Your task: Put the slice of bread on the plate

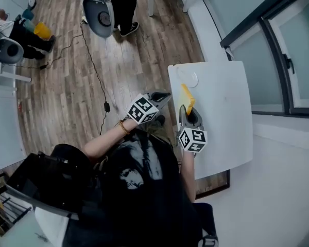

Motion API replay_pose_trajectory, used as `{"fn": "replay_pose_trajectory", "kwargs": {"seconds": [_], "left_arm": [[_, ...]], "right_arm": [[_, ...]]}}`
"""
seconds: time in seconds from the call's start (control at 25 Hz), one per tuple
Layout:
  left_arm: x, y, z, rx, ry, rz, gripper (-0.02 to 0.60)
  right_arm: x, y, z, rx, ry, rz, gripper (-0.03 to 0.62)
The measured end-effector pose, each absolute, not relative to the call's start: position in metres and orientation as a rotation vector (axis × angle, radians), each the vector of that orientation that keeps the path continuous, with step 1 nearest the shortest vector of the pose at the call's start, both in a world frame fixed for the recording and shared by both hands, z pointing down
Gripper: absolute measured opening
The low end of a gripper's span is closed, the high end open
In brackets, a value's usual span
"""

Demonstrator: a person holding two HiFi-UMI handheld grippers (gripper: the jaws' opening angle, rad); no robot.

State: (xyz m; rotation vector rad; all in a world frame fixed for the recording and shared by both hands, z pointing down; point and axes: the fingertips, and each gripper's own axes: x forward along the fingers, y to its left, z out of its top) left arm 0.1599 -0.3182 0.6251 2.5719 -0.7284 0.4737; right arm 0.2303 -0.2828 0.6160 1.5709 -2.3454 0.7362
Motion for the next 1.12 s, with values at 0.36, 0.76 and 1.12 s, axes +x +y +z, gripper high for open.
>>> {"fn": "replay_pose_trajectory", "kwargs": {"seconds": [0.36,0.76,1.12], "left_arm": [[0.167,-0.373,0.692,2.545,-0.648,0.61,0.006],[0.182,-0.436,0.738,2.427,-0.637,0.617,0.006],[0.155,-0.442,0.743,2.41,-0.665,0.614,0.006]], "right_arm": [[0.248,-0.351,0.685,1.454,-2.127,0.598,0.097],[0.272,-0.462,0.781,1.245,-1.668,0.174,0.097],[0.265,-0.474,0.83,0.986,-1.465,-0.107,0.098]]}}
